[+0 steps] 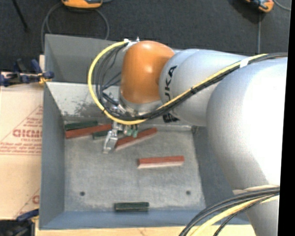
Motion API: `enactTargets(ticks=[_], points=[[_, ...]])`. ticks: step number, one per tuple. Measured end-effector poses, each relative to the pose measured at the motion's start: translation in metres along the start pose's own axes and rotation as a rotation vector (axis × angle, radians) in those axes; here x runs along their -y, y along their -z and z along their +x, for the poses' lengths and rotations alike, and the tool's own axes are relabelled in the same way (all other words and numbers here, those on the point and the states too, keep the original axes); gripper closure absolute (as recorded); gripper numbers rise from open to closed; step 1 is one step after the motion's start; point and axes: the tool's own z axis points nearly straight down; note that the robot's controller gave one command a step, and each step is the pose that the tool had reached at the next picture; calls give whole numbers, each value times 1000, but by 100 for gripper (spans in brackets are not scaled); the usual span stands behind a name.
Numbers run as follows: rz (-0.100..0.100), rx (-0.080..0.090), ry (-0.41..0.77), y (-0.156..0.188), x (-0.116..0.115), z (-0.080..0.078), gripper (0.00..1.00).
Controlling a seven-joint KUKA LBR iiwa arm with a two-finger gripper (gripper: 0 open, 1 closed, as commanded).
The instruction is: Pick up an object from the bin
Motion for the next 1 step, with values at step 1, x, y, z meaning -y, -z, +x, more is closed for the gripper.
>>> enactTargets(ticks=[1], points=[[5,-8,114,-5,23,-6,0]])
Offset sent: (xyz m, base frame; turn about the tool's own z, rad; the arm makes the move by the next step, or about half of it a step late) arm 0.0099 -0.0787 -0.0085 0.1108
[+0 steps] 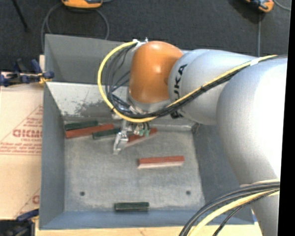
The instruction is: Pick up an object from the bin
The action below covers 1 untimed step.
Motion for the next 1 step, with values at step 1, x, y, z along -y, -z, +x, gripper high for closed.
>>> enactTargets(ticks=[1], points=[[-3,6,-66,2,32,-5,0]])
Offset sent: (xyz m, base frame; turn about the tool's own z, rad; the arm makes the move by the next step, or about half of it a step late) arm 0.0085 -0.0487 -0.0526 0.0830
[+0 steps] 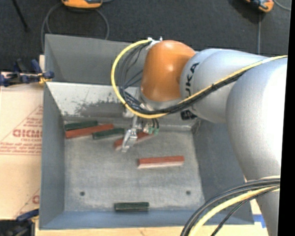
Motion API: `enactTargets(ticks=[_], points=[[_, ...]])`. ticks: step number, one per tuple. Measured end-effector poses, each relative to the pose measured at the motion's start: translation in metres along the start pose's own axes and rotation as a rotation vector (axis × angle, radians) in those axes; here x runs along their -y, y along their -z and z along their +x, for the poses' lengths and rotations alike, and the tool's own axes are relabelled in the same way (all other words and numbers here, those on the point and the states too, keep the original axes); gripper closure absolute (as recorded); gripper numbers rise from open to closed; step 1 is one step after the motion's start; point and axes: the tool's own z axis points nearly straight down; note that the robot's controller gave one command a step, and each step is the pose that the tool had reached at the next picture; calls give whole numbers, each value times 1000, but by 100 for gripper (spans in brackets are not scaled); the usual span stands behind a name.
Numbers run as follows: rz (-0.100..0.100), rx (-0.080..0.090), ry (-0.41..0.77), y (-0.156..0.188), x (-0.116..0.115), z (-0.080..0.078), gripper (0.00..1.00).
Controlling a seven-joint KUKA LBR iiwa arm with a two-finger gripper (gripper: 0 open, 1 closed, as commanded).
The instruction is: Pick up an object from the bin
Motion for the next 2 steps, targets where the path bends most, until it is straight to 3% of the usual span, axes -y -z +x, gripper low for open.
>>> enactTargets(ticks=[1,2], points=[[2,0,-95,-34,11,-3,0],[-6,-1,24,-44,34,-13,100]])
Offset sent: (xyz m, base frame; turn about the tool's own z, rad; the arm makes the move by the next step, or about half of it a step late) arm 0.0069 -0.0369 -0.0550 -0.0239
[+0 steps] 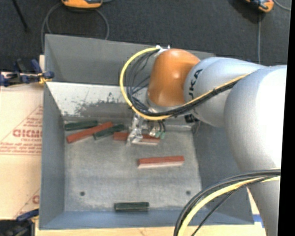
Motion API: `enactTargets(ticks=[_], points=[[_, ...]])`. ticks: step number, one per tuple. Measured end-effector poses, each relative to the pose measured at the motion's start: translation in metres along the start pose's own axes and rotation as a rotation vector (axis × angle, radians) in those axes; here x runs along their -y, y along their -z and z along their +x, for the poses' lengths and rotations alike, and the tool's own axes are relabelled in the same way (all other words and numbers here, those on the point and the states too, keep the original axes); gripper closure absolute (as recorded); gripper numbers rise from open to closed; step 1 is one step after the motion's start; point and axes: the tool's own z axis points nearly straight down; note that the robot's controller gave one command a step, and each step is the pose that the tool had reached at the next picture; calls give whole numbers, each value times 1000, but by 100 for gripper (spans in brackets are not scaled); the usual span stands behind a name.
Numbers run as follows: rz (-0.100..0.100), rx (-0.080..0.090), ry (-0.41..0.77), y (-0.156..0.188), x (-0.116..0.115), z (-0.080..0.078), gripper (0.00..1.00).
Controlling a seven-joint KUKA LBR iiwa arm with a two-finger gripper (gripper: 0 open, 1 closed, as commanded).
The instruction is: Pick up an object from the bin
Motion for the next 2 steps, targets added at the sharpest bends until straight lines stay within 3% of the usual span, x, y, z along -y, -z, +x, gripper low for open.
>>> enactTargets(ticks=[1,2], points=[[0,1,-2,0,0,0,100],[6,-3,-1,85,1,0,100]])
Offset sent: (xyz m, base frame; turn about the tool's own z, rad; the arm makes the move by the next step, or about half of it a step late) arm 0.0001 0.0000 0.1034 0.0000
